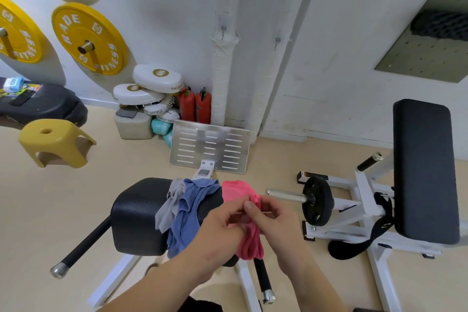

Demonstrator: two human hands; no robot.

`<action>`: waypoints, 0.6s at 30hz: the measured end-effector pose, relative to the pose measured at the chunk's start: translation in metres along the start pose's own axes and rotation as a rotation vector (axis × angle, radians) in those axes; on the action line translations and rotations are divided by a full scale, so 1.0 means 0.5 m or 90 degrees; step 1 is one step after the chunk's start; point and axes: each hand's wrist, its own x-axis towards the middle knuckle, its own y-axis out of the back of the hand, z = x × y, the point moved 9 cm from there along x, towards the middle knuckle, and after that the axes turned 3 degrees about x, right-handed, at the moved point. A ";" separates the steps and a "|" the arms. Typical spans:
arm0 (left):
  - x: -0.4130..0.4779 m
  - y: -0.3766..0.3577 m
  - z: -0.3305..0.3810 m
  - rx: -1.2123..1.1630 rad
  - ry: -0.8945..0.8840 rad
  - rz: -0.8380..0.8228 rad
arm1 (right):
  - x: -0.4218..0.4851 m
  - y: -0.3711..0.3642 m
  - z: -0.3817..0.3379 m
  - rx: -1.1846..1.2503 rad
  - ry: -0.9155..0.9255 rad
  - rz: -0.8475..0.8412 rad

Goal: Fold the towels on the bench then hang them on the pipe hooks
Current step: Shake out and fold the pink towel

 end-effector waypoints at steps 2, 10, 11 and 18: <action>0.006 -0.006 -0.004 -0.051 0.026 -0.074 | 0.008 0.018 0.014 0.032 -0.023 0.010; 0.073 0.167 -0.033 0.046 0.065 0.147 | 0.055 -0.008 -0.001 0.056 -0.073 -0.077; 0.077 0.189 -0.046 0.049 0.075 0.143 | 0.061 -0.021 -0.007 0.081 -0.086 -0.100; 0.054 0.263 -0.127 -0.226 0.185 -0.085 | 0.111 -0.177 0.020 0.165 -0.165 -0.206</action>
